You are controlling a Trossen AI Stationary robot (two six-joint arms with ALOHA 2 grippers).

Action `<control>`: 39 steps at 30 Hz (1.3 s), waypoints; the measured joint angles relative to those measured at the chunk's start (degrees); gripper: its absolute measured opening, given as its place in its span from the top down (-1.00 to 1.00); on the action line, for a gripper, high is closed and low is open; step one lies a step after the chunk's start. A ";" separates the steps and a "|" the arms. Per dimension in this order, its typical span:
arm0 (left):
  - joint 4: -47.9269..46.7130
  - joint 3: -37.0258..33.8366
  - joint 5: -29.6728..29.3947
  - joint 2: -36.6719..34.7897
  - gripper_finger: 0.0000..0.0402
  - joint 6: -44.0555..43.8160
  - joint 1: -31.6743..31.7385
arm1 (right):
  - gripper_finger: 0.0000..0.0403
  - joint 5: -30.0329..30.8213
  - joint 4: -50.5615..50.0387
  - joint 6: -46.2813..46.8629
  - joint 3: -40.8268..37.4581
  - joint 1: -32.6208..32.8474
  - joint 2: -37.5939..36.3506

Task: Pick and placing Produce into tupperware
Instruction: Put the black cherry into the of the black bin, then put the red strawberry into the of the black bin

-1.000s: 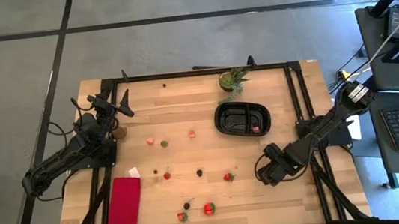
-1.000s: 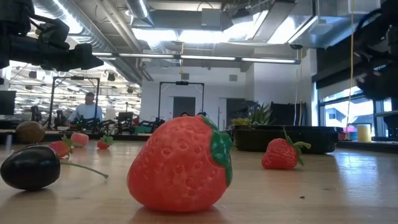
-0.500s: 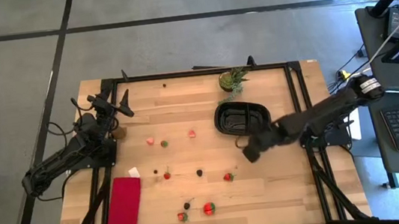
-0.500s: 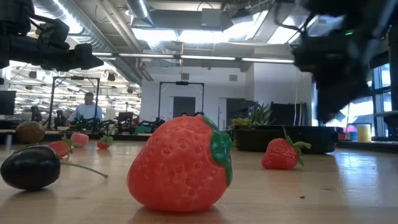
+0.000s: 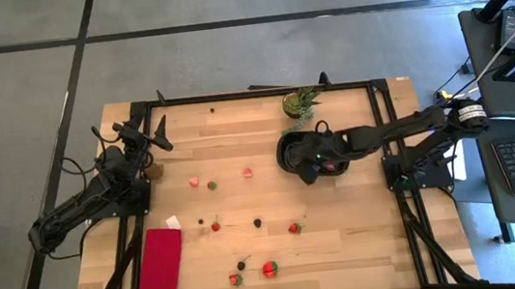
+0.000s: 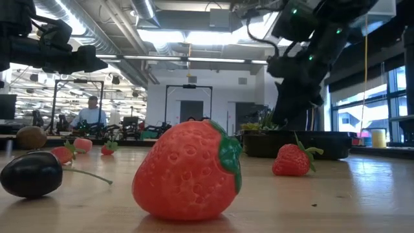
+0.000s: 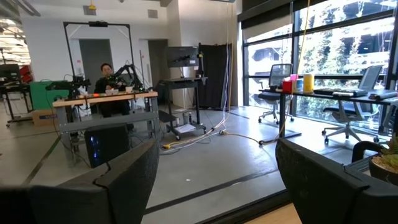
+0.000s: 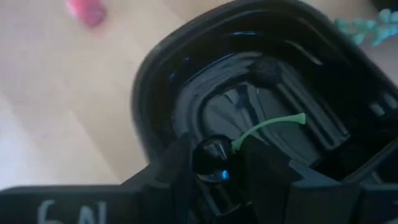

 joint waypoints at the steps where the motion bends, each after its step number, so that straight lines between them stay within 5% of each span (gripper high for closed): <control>1: 0.00 -0.01 0.00 0.02 -0.57 0.02 0.02 | 0.37 -0.01 0.33 -0.15 0.00 -0.46 0.50; 14: 0.00 -0.01 0.00 0.01 -0.57 0.04 0.02 | 0.32 -0.22 0.69 -0.11 0.00 -1.59 2.29; 29: 0.00 -0.02 0.00 0.02 -0.57 0.07 0.02 | -0.13 -0.56 3.38 -1.09 0.00 -1.53 2.27; 39: -0.01 -0.01 0.00 0.01 -0.57 0.07 0.01 | -0.17 -16.04 15.66 -16.11 0.04 1.94 2.24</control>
